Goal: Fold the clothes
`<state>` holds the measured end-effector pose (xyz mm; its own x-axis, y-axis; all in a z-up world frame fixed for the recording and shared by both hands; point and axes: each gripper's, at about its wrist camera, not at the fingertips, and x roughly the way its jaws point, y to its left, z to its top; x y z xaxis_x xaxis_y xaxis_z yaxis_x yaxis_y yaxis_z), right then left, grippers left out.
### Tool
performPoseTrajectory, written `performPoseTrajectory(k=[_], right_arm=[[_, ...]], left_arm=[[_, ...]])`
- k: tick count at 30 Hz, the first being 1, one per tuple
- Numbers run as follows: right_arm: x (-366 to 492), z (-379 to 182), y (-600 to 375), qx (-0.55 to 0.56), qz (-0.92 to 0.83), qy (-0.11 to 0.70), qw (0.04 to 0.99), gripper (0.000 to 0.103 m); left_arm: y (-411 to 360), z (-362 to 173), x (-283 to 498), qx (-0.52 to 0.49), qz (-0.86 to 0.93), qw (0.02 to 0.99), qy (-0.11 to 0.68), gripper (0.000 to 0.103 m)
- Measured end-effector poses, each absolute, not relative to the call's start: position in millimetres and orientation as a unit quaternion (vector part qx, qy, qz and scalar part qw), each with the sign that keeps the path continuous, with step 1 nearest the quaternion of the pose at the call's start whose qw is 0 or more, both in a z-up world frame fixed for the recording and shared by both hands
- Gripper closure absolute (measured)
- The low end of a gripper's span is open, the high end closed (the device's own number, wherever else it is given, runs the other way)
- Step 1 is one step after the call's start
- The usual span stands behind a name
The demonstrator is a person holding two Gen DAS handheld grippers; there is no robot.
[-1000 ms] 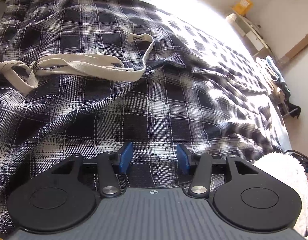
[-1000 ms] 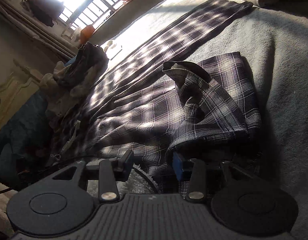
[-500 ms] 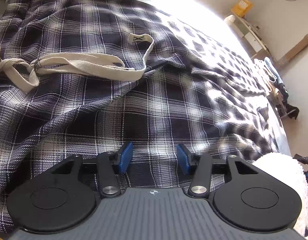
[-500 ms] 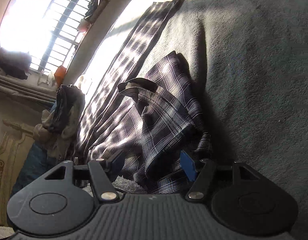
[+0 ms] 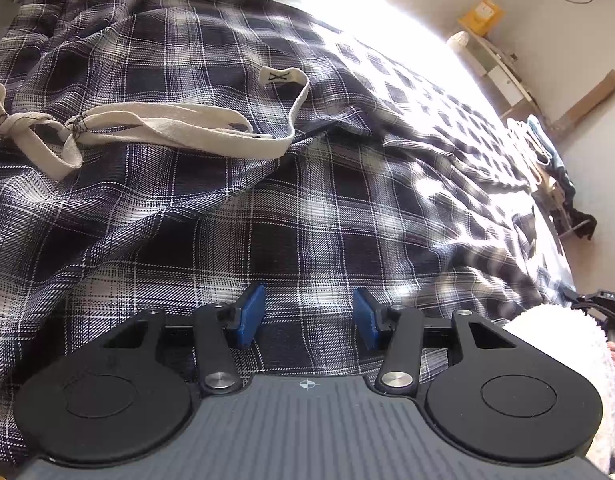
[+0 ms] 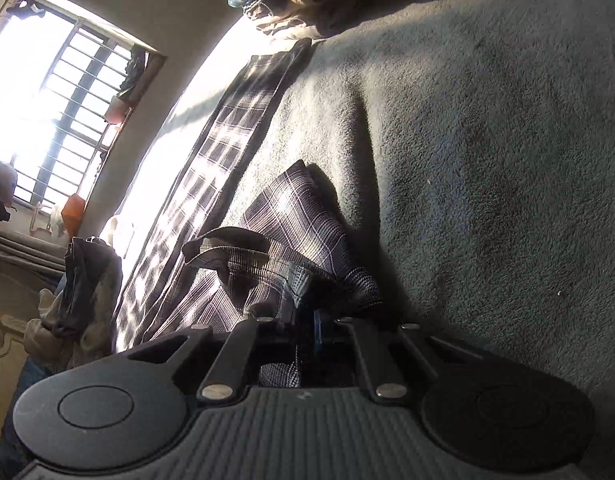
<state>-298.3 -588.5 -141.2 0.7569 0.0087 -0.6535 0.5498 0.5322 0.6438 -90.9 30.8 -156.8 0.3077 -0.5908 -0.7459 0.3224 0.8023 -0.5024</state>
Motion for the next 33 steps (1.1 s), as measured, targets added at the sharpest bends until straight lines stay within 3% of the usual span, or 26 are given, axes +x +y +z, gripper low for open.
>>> performPoseTrajectory(k=[7,14,20,23,27,30,33], right_arm=[[-343.7,-78.9,-668.1,0.363,-0.286,0.2,0.864,0.097],[-372.9,-157.3,-719.1,0.362,-0.398,0.271,0.798,0.097],[-407.8,-168.2,-712.0,0.392,-0.407,0.224,0.794,0.097],[-423.2,-173.1,-729.4,0.411,-0.449,0.238,0.757,0.092],[-430.9,-160.6,-747.0,0.421,-0.477,0.196,0.746,0.085],[-381.1,-142.6,-738.9,0.371,-0.41,0.243,0.797,0.081],[-317.9,-130.3,-725.8,0.353,-0.342,0.294,0.82,0.069]], left_arm=[[29.5,-154.6,-92.9,-0.122,-0.277,0.8,0.517,0.054],[24.8,-152.3,-93.4,-0.11,-0.265,0.802,0.524,0.054],[21.9,-151.1,-94.7,-0.097,-0.258,0.802,0.53,0.054],[20.3,-151.7,-93.2,-0.093,-0.257,0.801,0.532,0.054],[17.7,-151.5,-92.9,-0.084,-0.258,0.802,0.532,0.054],[16.5,-151.6,-93.1,-0.082,-0.256,0.802,0.533,0.054],[15.1,-151.0,-93.3,-0.079,-0.253,0.803,0.534,0.053]])
